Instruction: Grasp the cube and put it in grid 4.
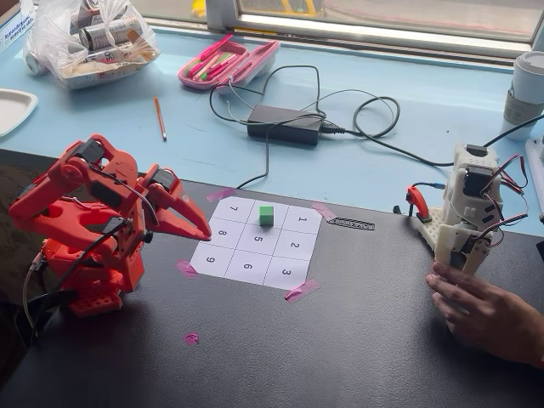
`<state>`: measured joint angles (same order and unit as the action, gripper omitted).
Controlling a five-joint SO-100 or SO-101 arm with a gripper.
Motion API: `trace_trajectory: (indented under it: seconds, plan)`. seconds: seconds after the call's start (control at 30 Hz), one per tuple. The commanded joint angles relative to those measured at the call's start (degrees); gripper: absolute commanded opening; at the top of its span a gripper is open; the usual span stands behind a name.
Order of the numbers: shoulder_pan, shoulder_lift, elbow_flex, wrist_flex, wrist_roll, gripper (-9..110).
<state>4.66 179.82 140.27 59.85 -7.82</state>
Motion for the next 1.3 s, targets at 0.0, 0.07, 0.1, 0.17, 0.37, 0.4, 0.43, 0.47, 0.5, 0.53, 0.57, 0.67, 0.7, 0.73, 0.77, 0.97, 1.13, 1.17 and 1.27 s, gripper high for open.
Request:
trace_trajectory:
  seconds: [0.0,0.07,0.1,0.17,0.37,0.4,0.43,0.47,0.5,0.53,0.57,0.67,0.7,0.73,0.77,0.97,1.13,1.17,1.27]
  plan:
    - [0.79,2.81,7.29,-3.08,1.14,0]
    - [1.23,3.08,10.28,-2.11,2.64,0]
    - [1.32,3.08,11.95,-1.41,3.43,0]
    - [2.02,3.52,15.91,-0.44,4.39,0]
    - [2.99,7.29,26.89,4.31,6.77,0]
    - [2.72,8.44,27.77,5.54,6.94,0]
    - [2.46,9.4,28.13,6.86,7.21,0]
    - [2.29,9.4,28.13,7.91,7.73,0]
    - [2.11,9.4,28.39,8.88,8.0,0]
    - [1.85,9.4,29.0,9.58,8.35,0]
    - [1.58,9.4,30.06,9.67,8.35,0]
    - [2.02,9.4,31.9,9.23,8.26,0]
    - [2.2,9.4,31.9,9.4,8.35,0]
    - [2.29,9.4,31.9,9.4,8.44,0]
    - [2.37,9.4,31.9,9.4,8.44,0]
    - [2.37,9.4,31.9,9.49,8.44,0]
    - [2.37,9.4,31.9,9.49,8.44,0]
    - [2.37,9.4,31.9,9.49,8.44,0]
    - [2.37,9.4,31.82,9.67,8.35,0]
